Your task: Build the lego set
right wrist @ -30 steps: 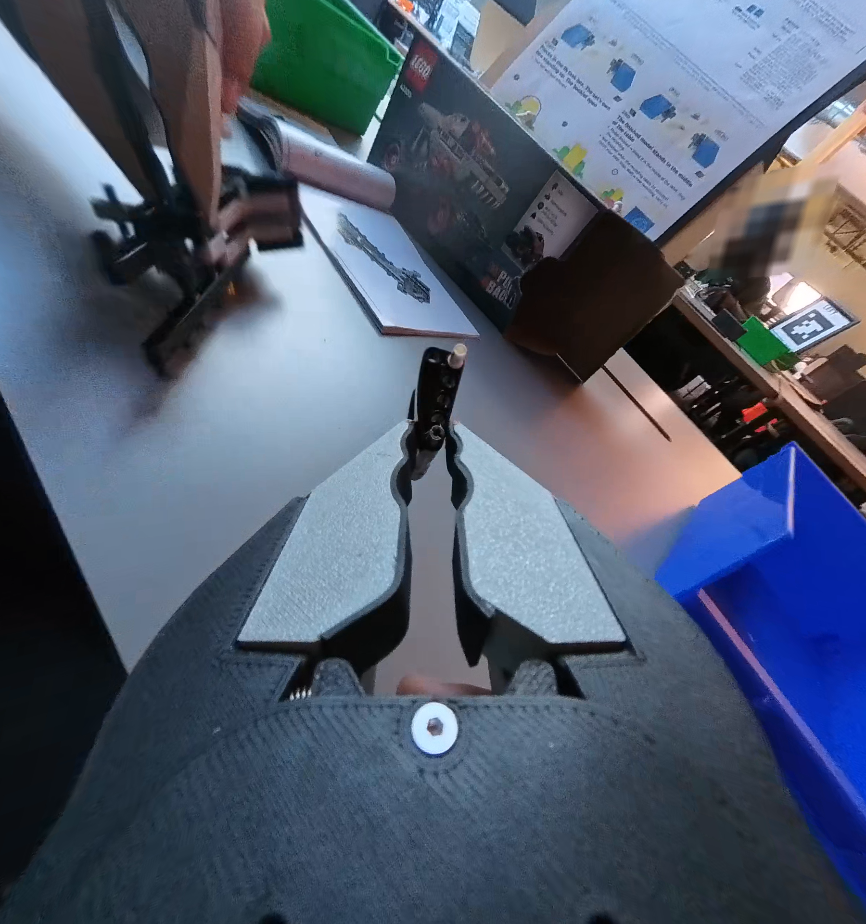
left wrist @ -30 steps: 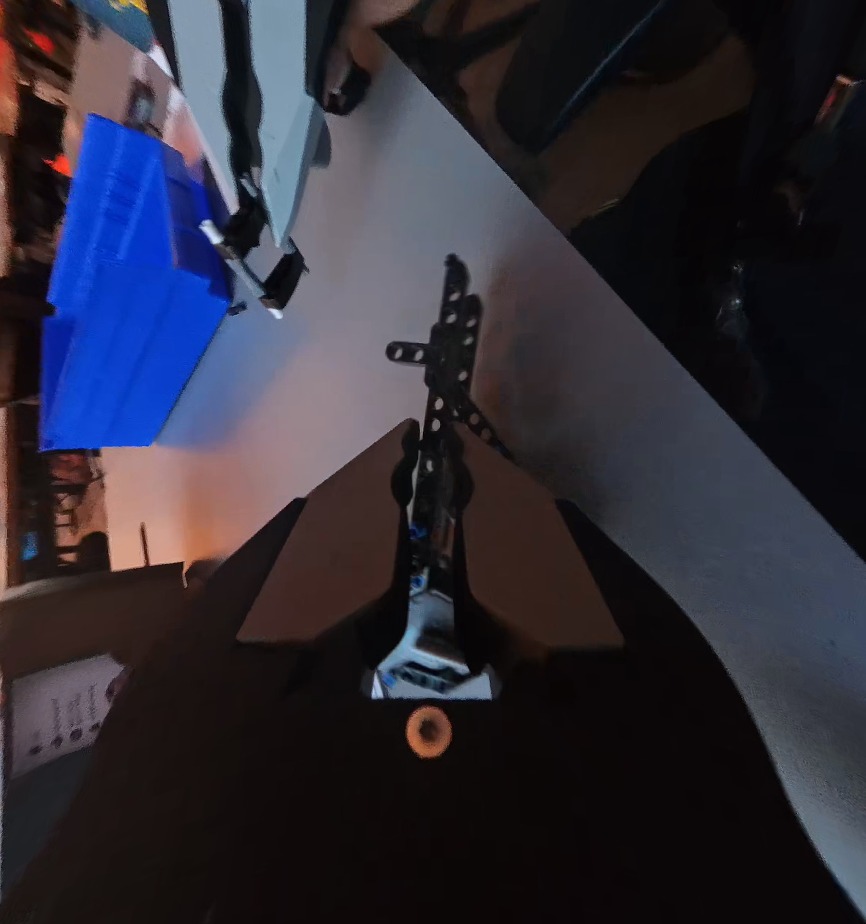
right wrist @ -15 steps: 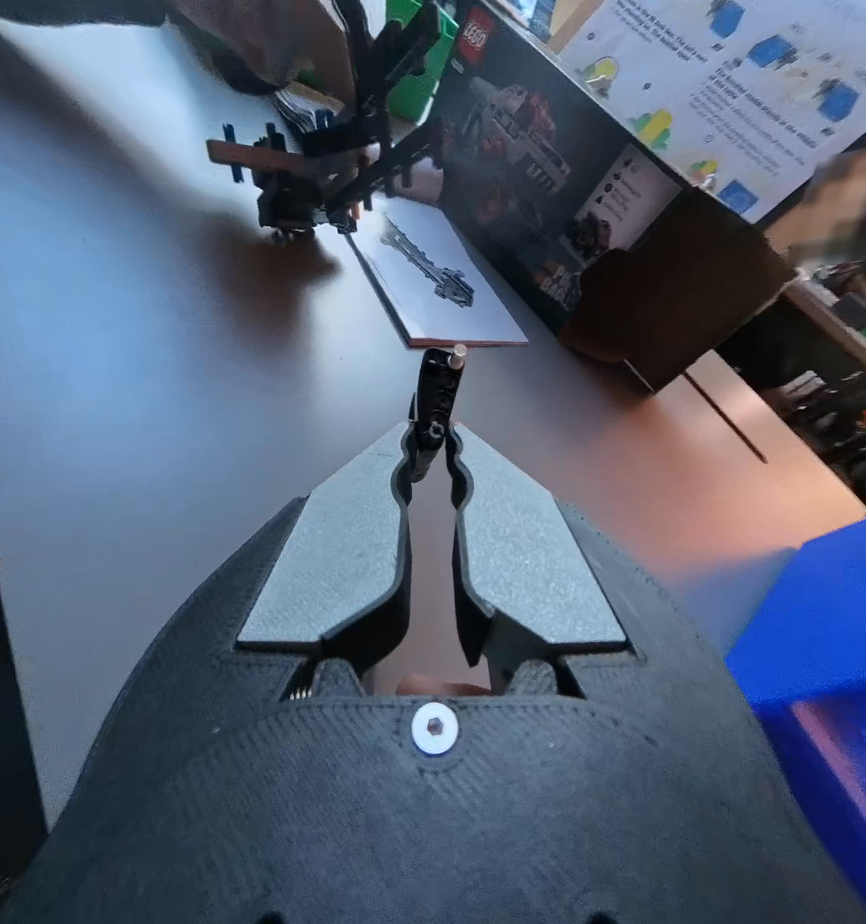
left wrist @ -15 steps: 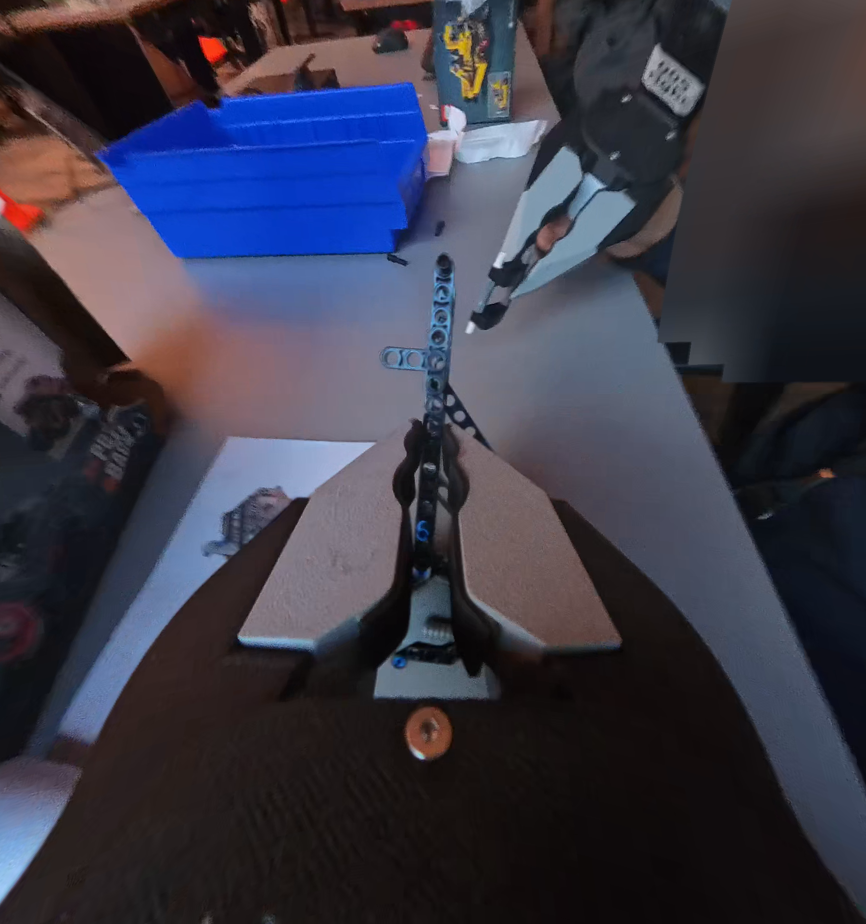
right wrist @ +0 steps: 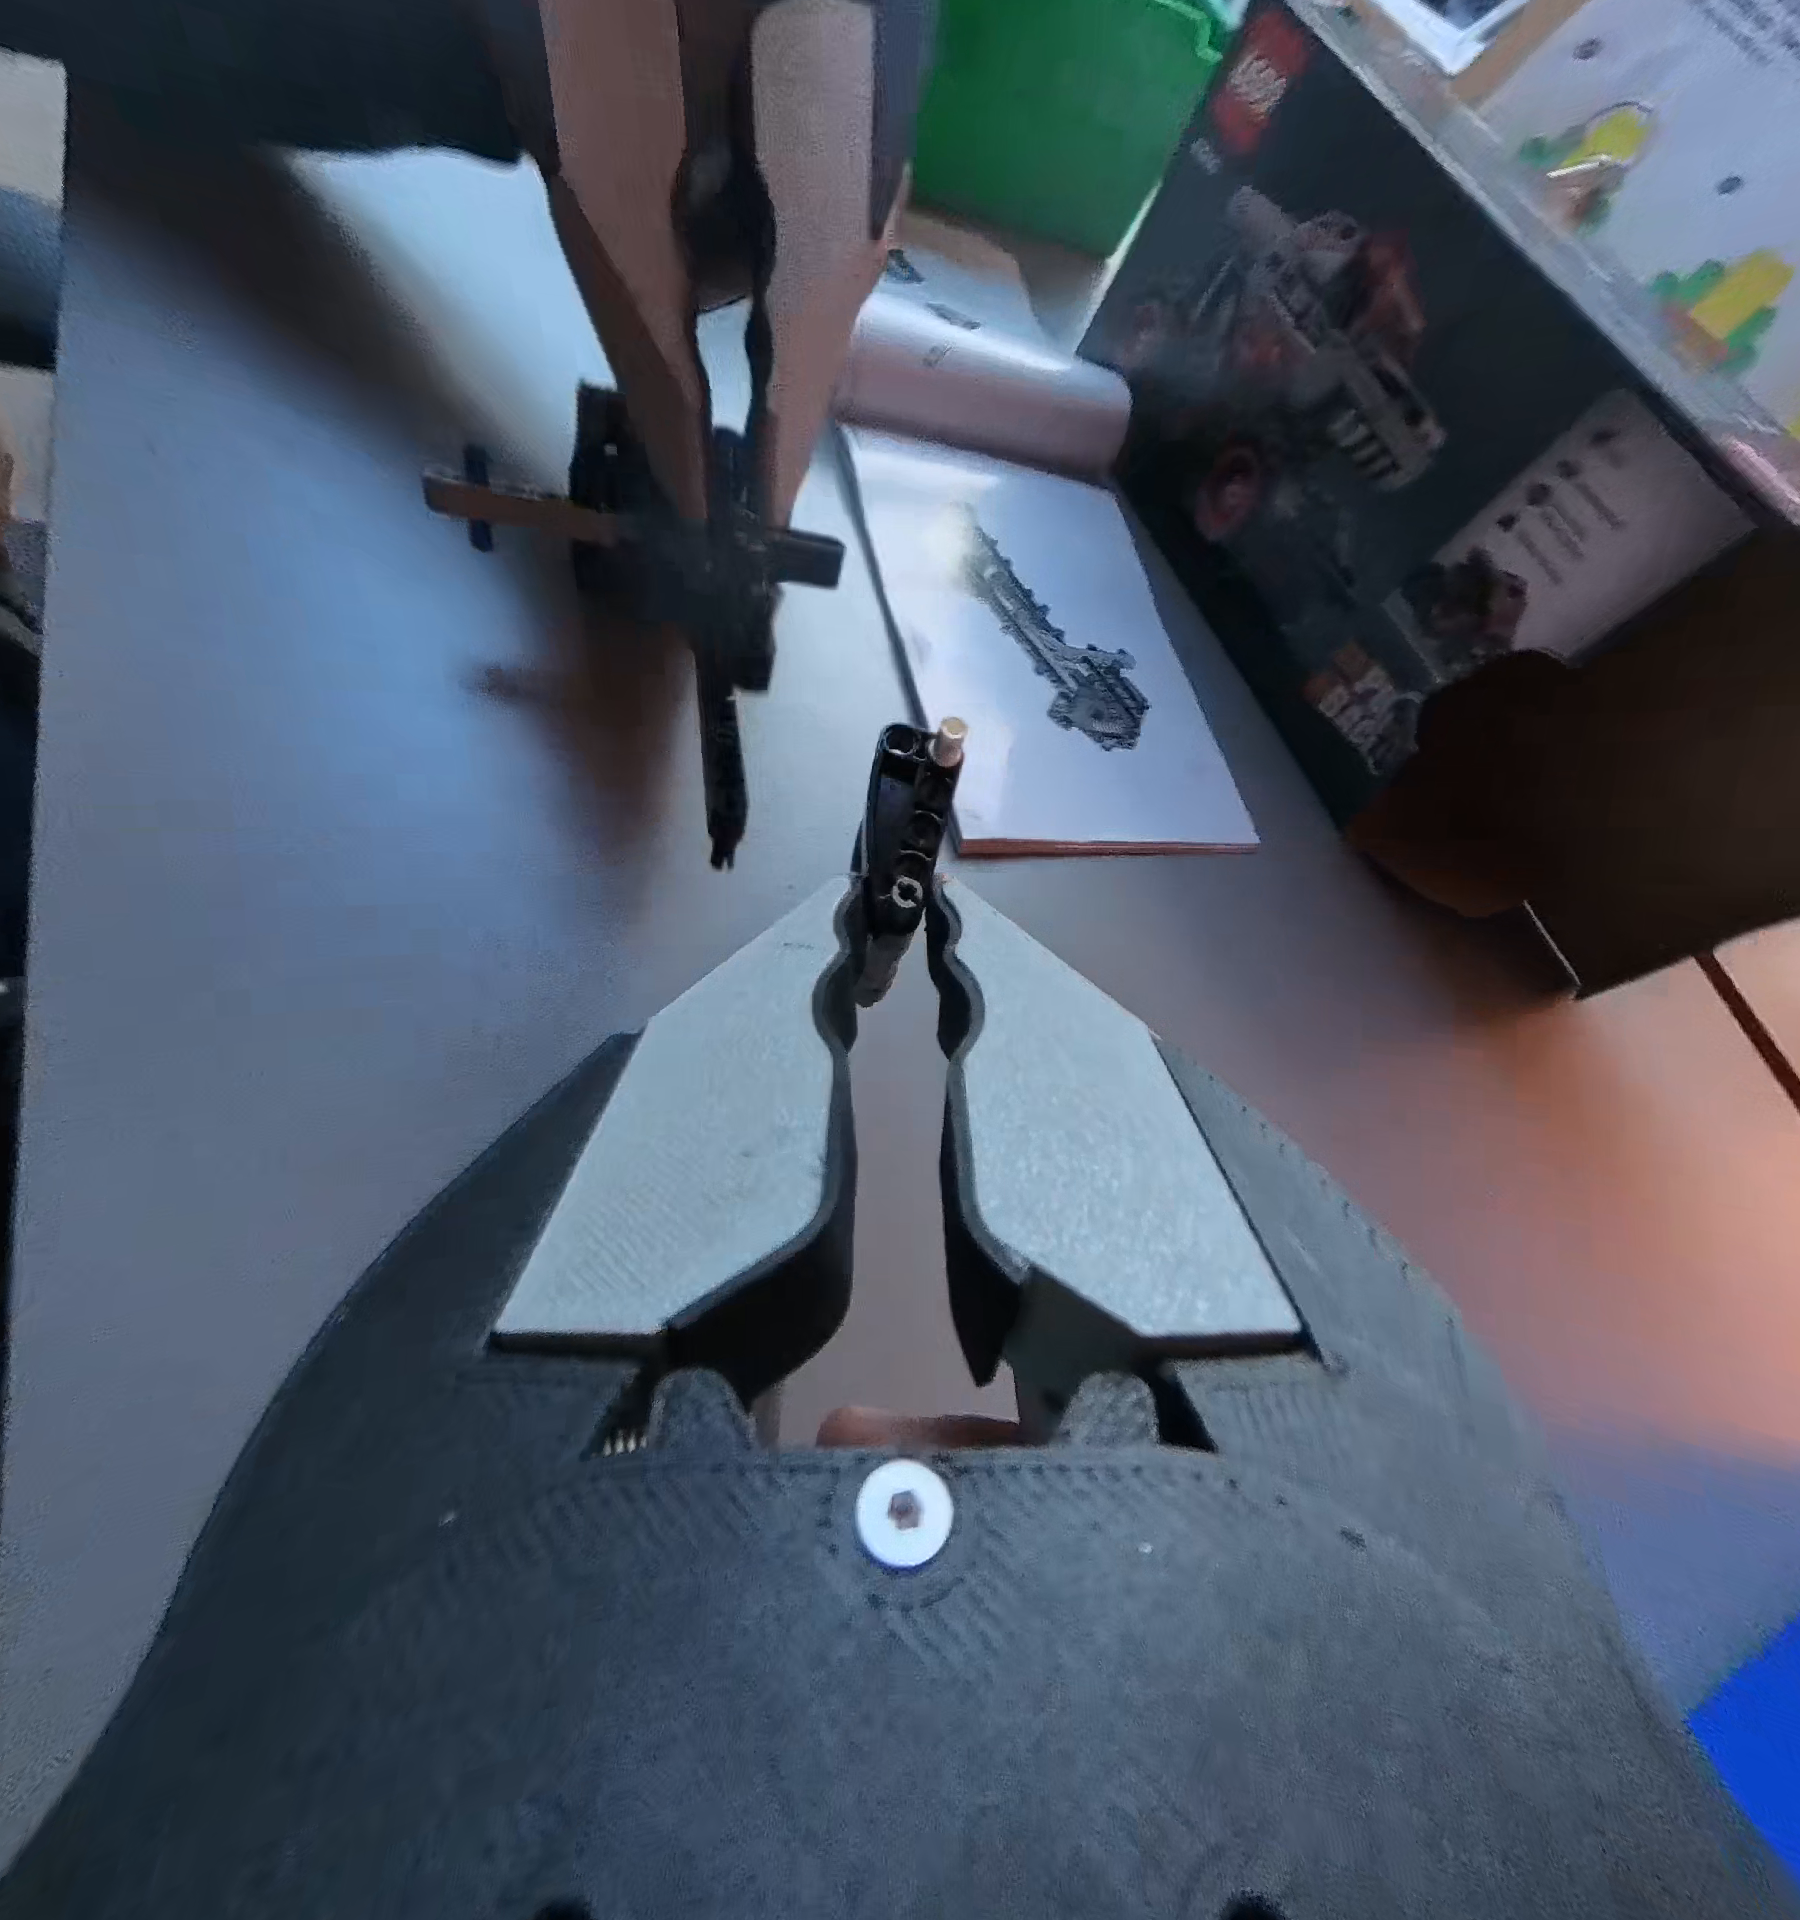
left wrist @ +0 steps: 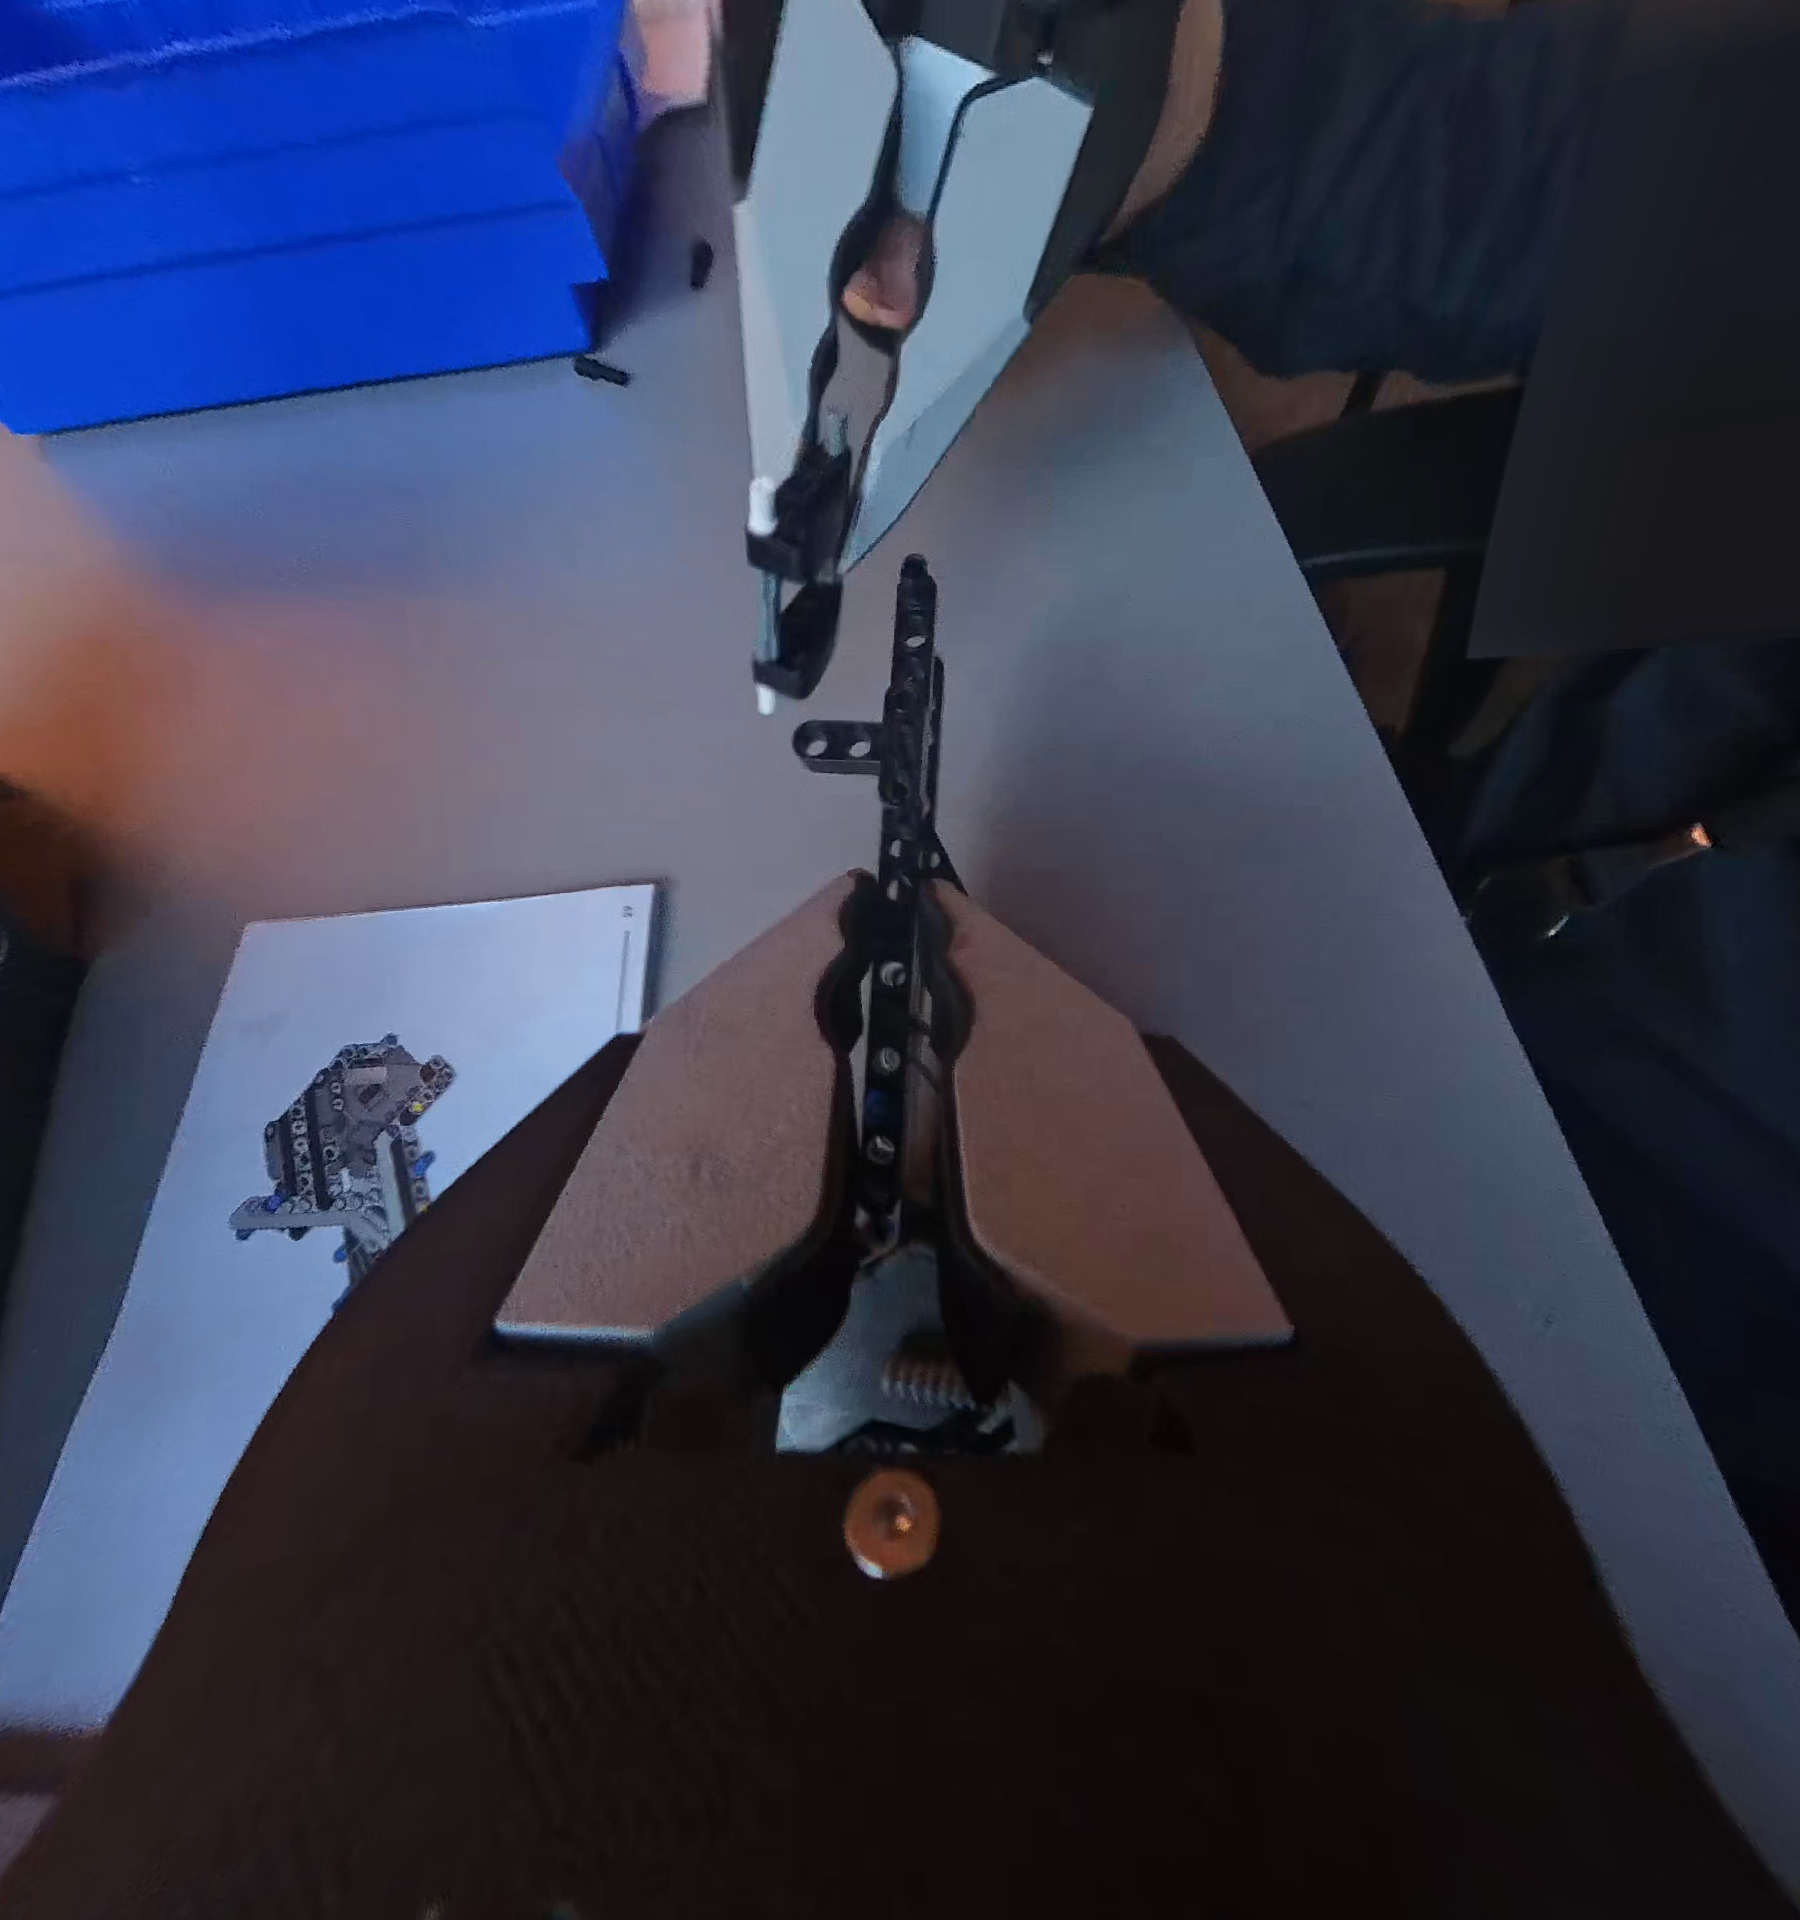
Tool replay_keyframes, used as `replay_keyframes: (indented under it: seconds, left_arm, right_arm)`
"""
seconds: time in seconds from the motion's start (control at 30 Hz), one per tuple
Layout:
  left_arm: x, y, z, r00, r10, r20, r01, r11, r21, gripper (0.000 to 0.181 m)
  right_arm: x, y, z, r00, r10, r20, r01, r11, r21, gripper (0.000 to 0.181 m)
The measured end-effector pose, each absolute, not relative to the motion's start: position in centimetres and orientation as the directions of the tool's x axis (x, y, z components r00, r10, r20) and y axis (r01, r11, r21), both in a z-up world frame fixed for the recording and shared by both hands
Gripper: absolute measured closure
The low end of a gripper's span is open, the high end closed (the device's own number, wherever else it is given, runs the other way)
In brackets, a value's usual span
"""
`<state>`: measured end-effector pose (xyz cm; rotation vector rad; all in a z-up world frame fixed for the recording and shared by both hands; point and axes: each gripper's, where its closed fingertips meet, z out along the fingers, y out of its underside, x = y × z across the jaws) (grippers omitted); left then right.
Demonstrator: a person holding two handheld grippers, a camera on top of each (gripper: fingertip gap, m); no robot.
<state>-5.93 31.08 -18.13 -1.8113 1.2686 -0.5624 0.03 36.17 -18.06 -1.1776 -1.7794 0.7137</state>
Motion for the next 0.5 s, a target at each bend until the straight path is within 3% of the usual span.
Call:
replay_keyframes:
  seconds: [0.1, 0.5]
  left_arm:
    - [-5.6, 30.8, -19.5, 0.382, -0.915, -0.134, -0.61, -0.14, -0.78, 0.177]
    - [-5.2, 30.4, -19.7, 0.399, -0.9, -0.177, -0.619, -0.122, -0.776, 0.177]
  right_arm:
    - [-0.8, 35.7, -19.9, -0.236, 0.887, 0.397, 0.452, 0.462, -0.763, 0.173]
    - [-2.2, 34.0, -21.4, -0.378, 0.864, 0.333, 0.377, 0.473, -0.796, 0.173]
